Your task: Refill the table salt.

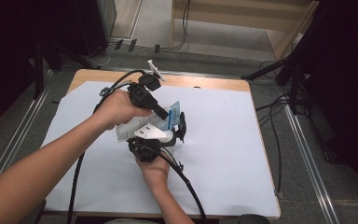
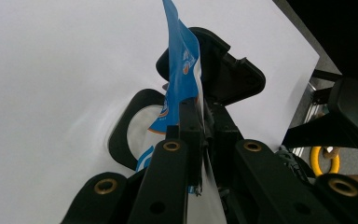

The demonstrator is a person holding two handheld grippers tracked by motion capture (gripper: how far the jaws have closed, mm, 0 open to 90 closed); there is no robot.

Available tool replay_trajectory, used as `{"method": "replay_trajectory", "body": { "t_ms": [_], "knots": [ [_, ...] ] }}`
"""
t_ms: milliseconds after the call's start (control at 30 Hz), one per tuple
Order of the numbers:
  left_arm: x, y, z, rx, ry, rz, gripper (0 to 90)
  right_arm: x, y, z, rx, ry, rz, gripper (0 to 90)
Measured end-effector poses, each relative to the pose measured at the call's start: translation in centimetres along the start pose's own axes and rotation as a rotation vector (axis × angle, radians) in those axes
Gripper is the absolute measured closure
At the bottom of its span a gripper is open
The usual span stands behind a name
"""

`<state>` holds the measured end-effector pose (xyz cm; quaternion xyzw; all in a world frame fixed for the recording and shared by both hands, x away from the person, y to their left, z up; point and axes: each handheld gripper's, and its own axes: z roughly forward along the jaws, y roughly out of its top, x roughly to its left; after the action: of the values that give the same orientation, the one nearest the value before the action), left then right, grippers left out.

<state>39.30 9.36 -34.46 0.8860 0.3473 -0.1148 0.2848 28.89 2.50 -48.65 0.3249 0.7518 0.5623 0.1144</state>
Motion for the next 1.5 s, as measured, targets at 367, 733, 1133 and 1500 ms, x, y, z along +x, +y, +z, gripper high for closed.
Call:
{"method": "replay_trajectory", "body": {
  "t_ms": [367, 733, 1133, 1500],
  "knots": [
    [-0.09, -0.04, -0.09, -0.011, 0.000, 0.000, 88.1, 0.09, 0.14, -0.06, -0.006, 0.000, -0.003, 90.0],
    [-0.22, 0.05, 0.03, -0.007, -0.002, 0.005, 88.0, -0.01, 0.05, -0.02, -0.008, -0.006, 0.000, 90.0],
    [-0.11, -0.02, 0.06, -0.006, -0.007, 0.008, 87.8, 0.16, 0.02, -0.23, -0.010, -0.004, -0.011, 90.0],
    [-0.07, -0.07, -0.26, -0.035, -0.006, -0.011, 88.0, 0.11, -0.07, -0.17, -0.012, -0.003, -0.007, 90.0]
  ]
}}
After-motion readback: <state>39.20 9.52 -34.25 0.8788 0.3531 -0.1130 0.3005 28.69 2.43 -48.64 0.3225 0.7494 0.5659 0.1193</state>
